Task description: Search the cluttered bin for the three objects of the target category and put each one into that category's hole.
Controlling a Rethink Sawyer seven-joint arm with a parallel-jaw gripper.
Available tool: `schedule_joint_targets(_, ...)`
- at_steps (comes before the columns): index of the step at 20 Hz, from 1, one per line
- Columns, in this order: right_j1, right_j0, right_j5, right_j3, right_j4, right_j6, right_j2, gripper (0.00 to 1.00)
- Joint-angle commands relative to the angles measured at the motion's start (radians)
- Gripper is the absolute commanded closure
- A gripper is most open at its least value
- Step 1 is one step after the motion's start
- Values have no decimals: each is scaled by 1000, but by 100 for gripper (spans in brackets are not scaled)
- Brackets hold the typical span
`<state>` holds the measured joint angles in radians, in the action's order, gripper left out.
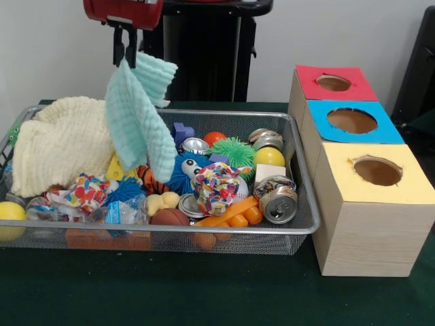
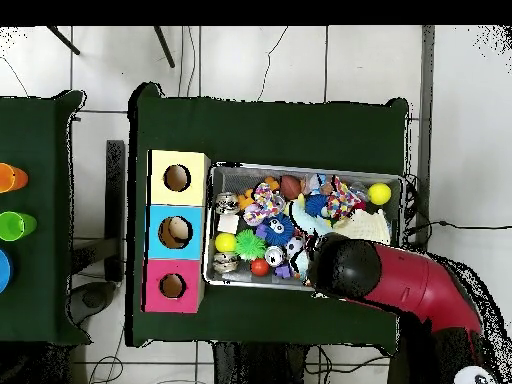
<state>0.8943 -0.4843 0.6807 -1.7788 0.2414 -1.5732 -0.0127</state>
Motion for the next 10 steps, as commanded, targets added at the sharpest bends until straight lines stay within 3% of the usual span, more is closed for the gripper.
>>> schedule_joint_targets(1,-14,-29,27,-76,46,93,-103,100)
schedule_joint_targets(10,-15,24,-21,-218,-87,-65,-164,100)
